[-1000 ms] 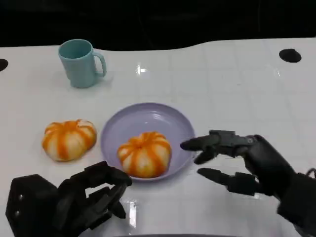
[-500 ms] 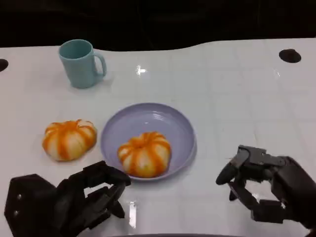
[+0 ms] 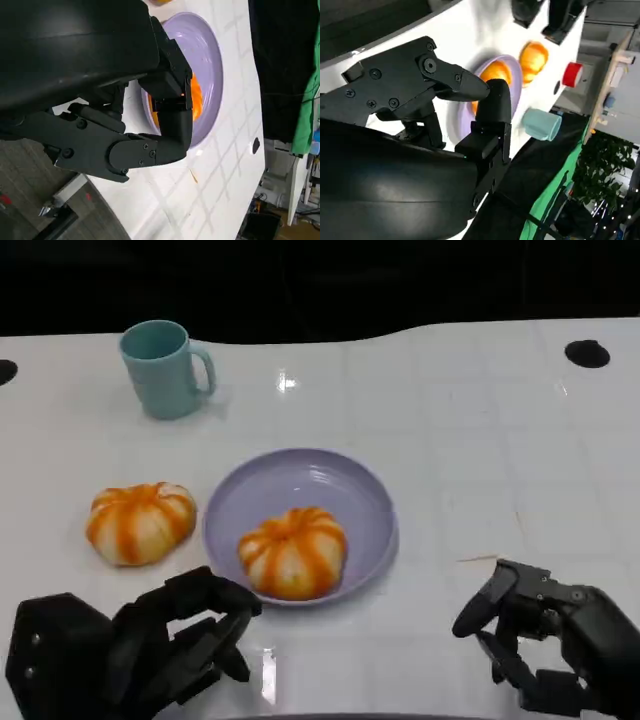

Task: Grasp the bread from the table and place it into the plate.

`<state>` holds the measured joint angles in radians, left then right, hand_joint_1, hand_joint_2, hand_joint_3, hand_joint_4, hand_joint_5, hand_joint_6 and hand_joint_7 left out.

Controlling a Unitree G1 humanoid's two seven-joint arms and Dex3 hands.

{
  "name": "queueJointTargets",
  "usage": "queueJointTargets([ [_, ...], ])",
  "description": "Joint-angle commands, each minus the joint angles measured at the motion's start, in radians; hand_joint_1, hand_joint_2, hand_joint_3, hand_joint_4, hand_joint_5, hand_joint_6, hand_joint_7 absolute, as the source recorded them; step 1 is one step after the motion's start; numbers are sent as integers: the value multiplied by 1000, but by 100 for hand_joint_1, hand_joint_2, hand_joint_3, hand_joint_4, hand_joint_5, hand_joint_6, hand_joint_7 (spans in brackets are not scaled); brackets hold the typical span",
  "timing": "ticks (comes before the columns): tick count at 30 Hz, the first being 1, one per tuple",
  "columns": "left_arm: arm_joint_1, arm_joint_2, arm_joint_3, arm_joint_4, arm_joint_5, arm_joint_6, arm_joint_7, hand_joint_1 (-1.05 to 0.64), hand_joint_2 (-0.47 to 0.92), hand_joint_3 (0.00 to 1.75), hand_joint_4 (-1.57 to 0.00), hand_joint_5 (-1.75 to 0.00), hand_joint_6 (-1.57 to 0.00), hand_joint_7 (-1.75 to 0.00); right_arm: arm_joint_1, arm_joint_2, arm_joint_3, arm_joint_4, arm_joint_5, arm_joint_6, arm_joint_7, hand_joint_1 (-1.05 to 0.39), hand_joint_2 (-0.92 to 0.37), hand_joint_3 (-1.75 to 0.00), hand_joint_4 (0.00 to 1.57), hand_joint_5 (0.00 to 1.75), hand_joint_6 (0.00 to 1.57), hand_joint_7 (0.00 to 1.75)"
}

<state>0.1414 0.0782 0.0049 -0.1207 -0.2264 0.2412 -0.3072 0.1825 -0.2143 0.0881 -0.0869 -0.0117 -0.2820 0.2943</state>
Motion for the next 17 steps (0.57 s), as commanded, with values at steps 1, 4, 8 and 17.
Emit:
queueJointTargets([
  [1,8,14,16,1,-13,-6,-7,-46,92,41,-61,-172,-66,-123,-13,1,-11,52,-18,-38,-24,-33,-70,-89,78,175,66,149],
  [4,8,14,18,3,-11,-14,-9,-45,92,42,-61,-172,-66,-123,-11,8,-11,60,-26,-33,-40,-33,-70,-90,82,175,66,151],
  [8,7,13,23,5,-10,-15,-8,-45,92,42,-61,-172,-66,-123,-8,21,-14,60,-18,-15,-51,-34,-70,-91,82,175,65,155],
  [17,4,14,29,10,-11,-14,-13,-44,92,42,-61,-172,-66,-124,-12,22,-15,71,-23,-28,-60,-32,-70,-91,83,175,63,158],
])
